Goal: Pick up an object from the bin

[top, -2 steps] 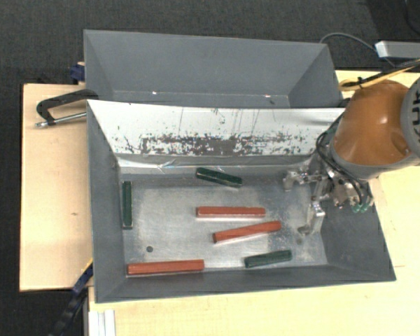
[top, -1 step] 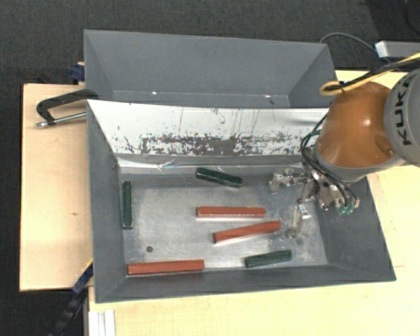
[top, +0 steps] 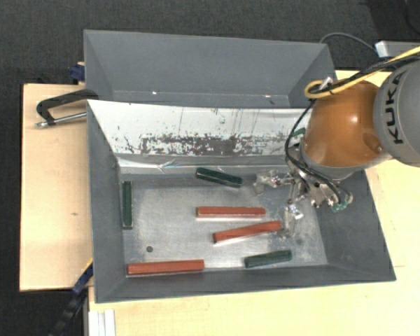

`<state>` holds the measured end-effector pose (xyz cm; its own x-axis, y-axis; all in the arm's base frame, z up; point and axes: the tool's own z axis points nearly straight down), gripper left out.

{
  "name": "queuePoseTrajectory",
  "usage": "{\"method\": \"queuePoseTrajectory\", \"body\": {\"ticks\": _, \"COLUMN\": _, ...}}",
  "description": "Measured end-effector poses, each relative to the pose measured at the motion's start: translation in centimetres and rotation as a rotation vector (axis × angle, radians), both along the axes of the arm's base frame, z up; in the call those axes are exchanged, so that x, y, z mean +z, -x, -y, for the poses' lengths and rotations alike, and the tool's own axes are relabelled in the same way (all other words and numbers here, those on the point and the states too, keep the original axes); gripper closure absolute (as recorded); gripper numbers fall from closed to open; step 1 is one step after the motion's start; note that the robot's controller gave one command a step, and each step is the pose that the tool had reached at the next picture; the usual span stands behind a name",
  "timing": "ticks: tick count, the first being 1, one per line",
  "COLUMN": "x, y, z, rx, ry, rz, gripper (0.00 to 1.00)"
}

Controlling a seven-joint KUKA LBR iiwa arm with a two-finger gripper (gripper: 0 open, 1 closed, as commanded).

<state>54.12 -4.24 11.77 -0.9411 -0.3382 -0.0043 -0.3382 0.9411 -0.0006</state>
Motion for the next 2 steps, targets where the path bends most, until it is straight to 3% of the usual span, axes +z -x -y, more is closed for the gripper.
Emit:
{"method": "queuePoseTrajectory", "body": {"ticks": 1, "x": -5.0, "y": 1.0, "z": -5.6, "rx": 0.052, "ry": -0.003, "rz": -0.008, "gripper": 0.00}}
{"method": "queuePoseTrajectory", "body": {"ticks": 2, "x": -4.7, "y": 2.3, "z": -4.3, "rx": 0.146, "ry": 0.001, "rz": -0.004, "gripper": 1.00}}
